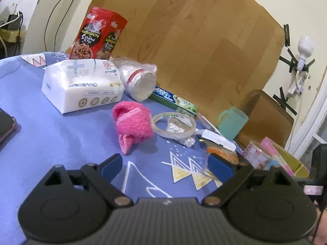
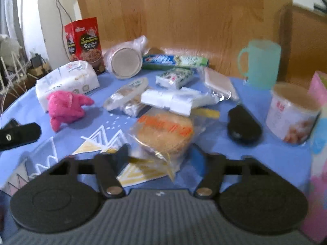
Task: Organize soft objects
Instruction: 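Grasp the bagged bread snack with both grippers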
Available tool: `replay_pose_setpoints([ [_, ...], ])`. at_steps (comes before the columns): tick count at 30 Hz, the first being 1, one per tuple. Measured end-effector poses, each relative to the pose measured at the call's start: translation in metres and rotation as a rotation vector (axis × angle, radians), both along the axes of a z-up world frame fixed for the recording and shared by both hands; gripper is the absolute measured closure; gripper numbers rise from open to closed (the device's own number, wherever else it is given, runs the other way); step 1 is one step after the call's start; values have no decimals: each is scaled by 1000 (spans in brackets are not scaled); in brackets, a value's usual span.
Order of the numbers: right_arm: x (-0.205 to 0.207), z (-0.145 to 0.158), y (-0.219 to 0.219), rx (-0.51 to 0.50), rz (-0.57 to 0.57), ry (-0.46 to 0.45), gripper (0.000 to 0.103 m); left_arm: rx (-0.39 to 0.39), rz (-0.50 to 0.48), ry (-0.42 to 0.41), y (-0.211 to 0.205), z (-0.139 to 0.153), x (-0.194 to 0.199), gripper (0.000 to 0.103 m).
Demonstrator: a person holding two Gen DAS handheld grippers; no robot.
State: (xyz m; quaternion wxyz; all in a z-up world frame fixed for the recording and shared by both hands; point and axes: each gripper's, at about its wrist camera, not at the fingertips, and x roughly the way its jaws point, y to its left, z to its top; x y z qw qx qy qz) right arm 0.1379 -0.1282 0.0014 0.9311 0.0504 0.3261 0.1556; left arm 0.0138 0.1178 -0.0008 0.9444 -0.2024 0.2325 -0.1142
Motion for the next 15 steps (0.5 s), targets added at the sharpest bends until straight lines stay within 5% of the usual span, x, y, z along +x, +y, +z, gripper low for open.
replay_pose_setpoints([
  [6,-50,7,-15,-9,35,-12,72,4,-48,12,-3,0,3,9],
  [11,-115,7,-32,-4,140,-7,68,-103,-288,93,-31,0,-5,9],
  [12,-126,7,-35,0,158,-8,61,-107,-334,104,-40,0,-7,9],
  [15,-140,7,-37,-34,203,-49,16,-79,-430,129,-69,3,-10,9],
])
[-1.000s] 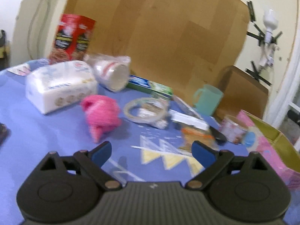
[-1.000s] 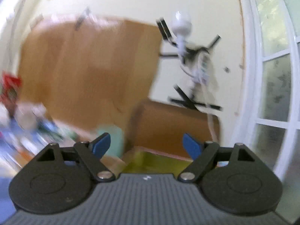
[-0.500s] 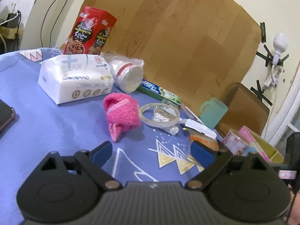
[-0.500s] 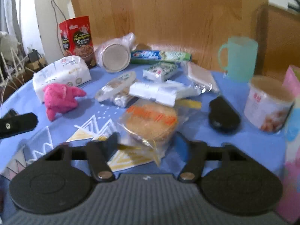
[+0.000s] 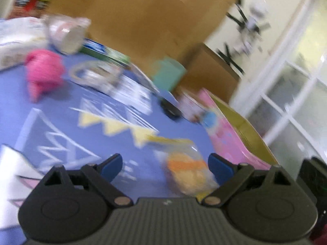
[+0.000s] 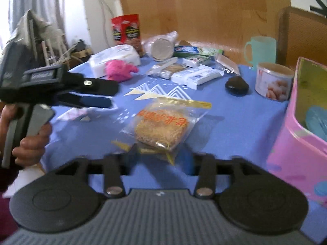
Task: Organize soft objects
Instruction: 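Grasp the bagged bread snack with both grippers, then carry the bread bag into the pink tin and release it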
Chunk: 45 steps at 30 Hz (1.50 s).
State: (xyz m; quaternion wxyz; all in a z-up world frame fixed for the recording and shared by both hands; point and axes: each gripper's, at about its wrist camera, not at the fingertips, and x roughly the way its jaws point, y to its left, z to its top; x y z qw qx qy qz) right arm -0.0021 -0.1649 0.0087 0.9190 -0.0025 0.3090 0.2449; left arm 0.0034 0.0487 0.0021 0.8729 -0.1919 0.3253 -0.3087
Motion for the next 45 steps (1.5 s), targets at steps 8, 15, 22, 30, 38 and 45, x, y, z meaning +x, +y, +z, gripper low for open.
replay_pose_setpoints([
  [8,31,-14,21,-57,19,-29,22,113,-22,34,-51,-6,18,41],
  [15,-3,10,7,-40,-68,-205,40,115,-77,-78,-78,40,6,41],
  [22,-31,34,-57,-65,-291,-309,40,140,-276,-198,-179,75,24,38],
  [30,-41,24,-138,-91,-553,-253,39,174,-437,-240,-294,65,39,34],
  [38,-40,11,-174,-109,-749,-249,38,208,-468,-320,-285,66,15,30],
  [45,-32,27,-138,-8,-607,-294,41,266,-234,-368,-168,62,8,15],
])
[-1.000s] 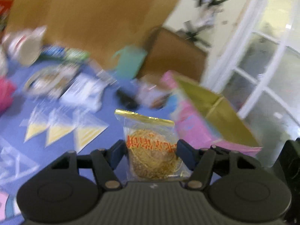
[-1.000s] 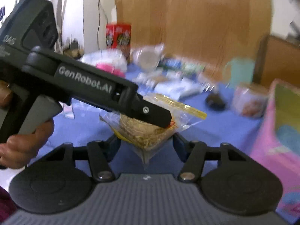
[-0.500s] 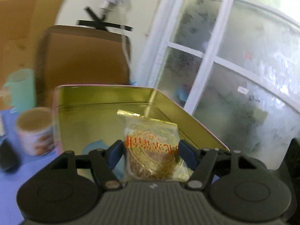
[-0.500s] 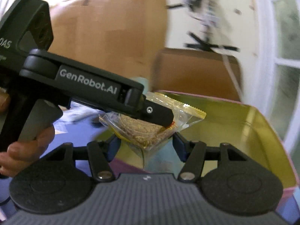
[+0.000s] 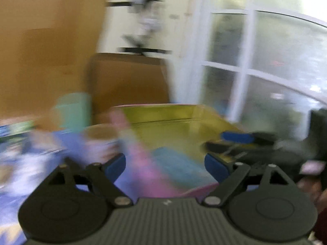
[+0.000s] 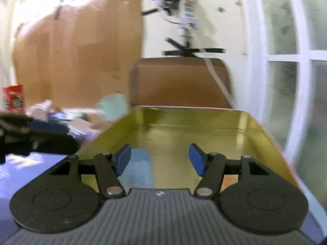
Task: Organize soft objects
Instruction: 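Carry the bread bag into the pink tin and release it, then grasp the white smiley-face packet with both grippers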
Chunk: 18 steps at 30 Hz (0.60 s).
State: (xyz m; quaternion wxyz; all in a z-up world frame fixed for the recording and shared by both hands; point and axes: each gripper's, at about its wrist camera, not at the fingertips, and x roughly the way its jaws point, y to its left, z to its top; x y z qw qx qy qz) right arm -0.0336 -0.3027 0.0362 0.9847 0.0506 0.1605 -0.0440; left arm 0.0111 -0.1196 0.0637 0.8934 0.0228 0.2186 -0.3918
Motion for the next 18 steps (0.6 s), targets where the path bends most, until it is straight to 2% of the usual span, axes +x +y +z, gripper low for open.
replay_pose_setpoints([
  [4,31,5,28,47,176,21,48,32,238,57,76,-23,22,15],
  [6,52,12,48,71,257,60,48,61,365,50,108,-36,34,15],
  [8,83,20,67,93,314,105,49,62,447,58,131,-47,45,15],
  [11,135,21,92,140,355,172,48,-49,469,142,159,-58,56,18],
  [13,180,19,116,150,340,228,48,-108,489,123,170,-56,54,15],
  [16,249,1,153,123,285,326,47,-154,479,123,178,-57,52,15],
  [18,288,-17,177,28,235,381,46,-176,475,128,181,-57,52,15],
])
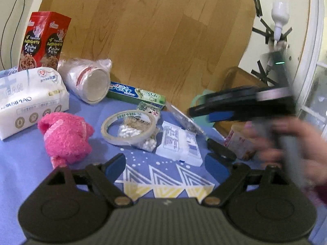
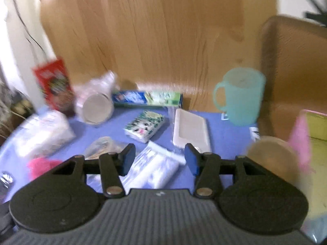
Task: Organize soft objects
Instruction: 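Grasp the white smiley-face packet with both grippers, then carry the smiley-face packet into the pink tin and release it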
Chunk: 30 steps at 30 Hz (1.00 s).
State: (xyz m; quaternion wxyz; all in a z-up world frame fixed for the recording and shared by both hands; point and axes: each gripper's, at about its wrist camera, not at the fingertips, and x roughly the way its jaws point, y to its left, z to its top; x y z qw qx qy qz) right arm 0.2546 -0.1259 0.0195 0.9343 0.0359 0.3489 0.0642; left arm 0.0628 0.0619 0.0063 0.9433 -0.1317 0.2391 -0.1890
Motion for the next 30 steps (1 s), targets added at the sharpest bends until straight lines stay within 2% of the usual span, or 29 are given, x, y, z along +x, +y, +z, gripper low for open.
replay_pose_setpoints([
  [2,30,-21,14,-110,-41,46,45,-26,-9,2,3,0,4,15],
  [4,49,-36,12,-159,-76,91,50,-48,-15,11,6,0,7,15],
  [7,49,-34,7,-242,-81,36,78,-66,-20,16,8,0,7,15],
  [8,39,-25,4,-232,-73,12,81,-69,-20,15,8,-1,7,15],
  [10,11,-7,-6,-116,-31,-7,85,-75,-26,11,9,-1,7,15],
  [12,-31,13,-19,49,19,-18,85,-95,-30,4,12,-1,6,15],
  [15,-96,27,-46,340,88,36,85,-143,-39,2,19,0,5,15],
  [17,-135,17,-64,521,115,118,84,-168,-49,8,21,-1,5,15],
  [19,-161,-3,-74,635,122,204,80,-166,-57,14,19,-1,5,15],
  [20,-175,-14,-78,662,116,240,79,-156,-61,16,17,-1,5,15],
  [21,-186,-20,-80,653,103,246,74,-142,-68,20,14,-1,5,15],
  [22,-198,-21,-83,620,84,218,64,-129,-81,32,11,0,4,15],
  [24,-220,-17,-85,466,39,141,44,-139,-114,83,7,-1,2,15],
  [25,-228,-15,-84,399,39,103,39,-164,-131,113,6,-2,-2,15],
  [27,-245,-11,-75,299,108,43,34,-206,-168,160,1,-3,-11,15],
  [28,-251,-10,-72,256,146,19,24,-210,-188,178,-3,-1,-16,15],
  [30,-258,-9,-62,141,192,-36,12,-193,-210,201,-15,3,-25,14],
])
